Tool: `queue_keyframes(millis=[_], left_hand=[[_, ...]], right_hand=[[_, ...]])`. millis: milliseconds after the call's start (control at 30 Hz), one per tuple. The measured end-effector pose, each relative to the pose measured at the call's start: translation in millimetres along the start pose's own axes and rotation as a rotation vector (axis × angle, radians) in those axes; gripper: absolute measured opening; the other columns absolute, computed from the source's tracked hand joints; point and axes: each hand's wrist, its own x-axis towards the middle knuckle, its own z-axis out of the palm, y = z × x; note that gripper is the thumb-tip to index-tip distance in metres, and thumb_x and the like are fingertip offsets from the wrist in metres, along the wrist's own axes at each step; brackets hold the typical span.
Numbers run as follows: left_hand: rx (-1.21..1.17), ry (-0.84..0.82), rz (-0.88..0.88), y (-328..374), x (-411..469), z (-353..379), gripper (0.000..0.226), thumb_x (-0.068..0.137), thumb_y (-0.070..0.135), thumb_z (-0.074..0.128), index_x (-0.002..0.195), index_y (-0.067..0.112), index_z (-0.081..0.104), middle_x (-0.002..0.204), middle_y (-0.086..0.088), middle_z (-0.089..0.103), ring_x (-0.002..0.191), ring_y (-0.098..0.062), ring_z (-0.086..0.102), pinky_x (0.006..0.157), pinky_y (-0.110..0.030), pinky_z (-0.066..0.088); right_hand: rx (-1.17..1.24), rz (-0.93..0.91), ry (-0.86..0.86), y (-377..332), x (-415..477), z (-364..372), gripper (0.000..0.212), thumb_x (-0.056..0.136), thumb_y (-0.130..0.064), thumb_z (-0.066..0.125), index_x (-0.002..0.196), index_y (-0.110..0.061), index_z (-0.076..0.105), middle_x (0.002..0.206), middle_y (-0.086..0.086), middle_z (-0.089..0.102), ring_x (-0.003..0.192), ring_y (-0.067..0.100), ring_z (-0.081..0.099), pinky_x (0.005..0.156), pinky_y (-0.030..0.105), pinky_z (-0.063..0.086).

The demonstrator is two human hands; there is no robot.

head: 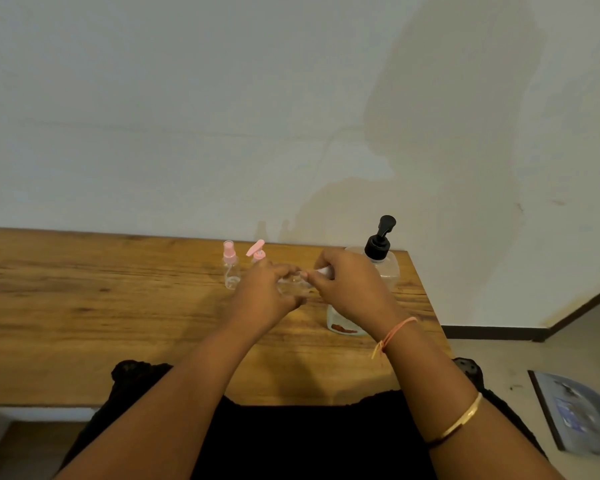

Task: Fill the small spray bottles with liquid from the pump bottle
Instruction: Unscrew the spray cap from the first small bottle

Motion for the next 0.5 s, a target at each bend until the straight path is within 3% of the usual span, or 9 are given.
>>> queue_keyframes(millis=[67,167,233,300,400,500], left_hand=[[-0.009,-0.005,0.0,-1,1,-1,0.046,0.07,0.03,0.079,0.114,0.025,0.065,0.101,0.0,0.054,0.093,-0.016,0.054,0.077,-0.029,0.045],[-0.012,-0.013,0.007,-1,0,-1,0.04,0.072,0.029,0.077,0.11,0.026,0.066,0.102,0.0,0.056,0.093,-0.016,0.054,0.075,-0.027,0.042],[-0.001,-0.004,-0.004,0,0,0,0.037,0.071,0.03,0.078,0.106,0.026,0.067,0.099,0.001,0.055,0.091,-0.014,0.053,0.074,-0.026,0.041],[0.018,-0.001,-0.014,0,0,0,0.04,0.07,0.029,0.079,0.108,0.027,0.067,0.103,0.001,0.054,0.091,-0.012,0.05,0.074,-0.025,0.04],[-0.015,-0.011,-0.021,-1,2,-1,0.045,0.07,0.028,0.079,0.113,0.023,0.065,0.108,-0.002,0.055,0.095,-0.015,0.052,0.079,-0.029,0.044],[-0.024,-0.02,-0.053,-2,3,-4,0.047,0.07,0.026,0.079,0.114,0.019,0.064,0.11,-0.001,0.057,0.096,-0.016,0.055,0.082,-0.032,0.048]], right_hand=[[0.07,-0.08,-0.05,-1,0,-1,0.024,0.087,-0.022,0.065,0.11,-0.015,0.06,0.11,0.004,0.059,0.097,0.018,0.055,0.076,0.024,0.042],[0.152,-0.004,-0.05,-3,-4,0,0.05,0.086,-0.039,0.064,0.127,-0.016,0.05,0.118,0.002,0.054,0.105,0.016,0.055,0.082,0.022,0.042],[0.069,0.062,-0.014,-3,-4,4,0.044,0.088,-0.049,0.057,0.109,-0.011,0.058,0.098,0.003,0.065,0.089,0.019,0.063,0.077,0.033,0.051],[0.027,0.054,0.0,-2,-4,4,0.038,0.09,-0.045,0.056,0.09,-0.008,0.06,0.079,0.007,0.067,0.074,0.022,0.064,0.07,0.038,0.053],[0.061,-0.04,-0.004,-3,-4,-1,0.02,0.088,-0.029,0.063,0.097,-0.011,0.063,0.089,0.005,0.066,0.079,0.017,0.059,0.064,0.027,0.045],[0.104,-0.084,0.023,-2,-4,-10,0.018,0.085,-0.015,0.066,0.103,-0.016,0.065,0.103,0.001,0.062,0.09,0.014,0.057,0.074,0.022,0.043]])
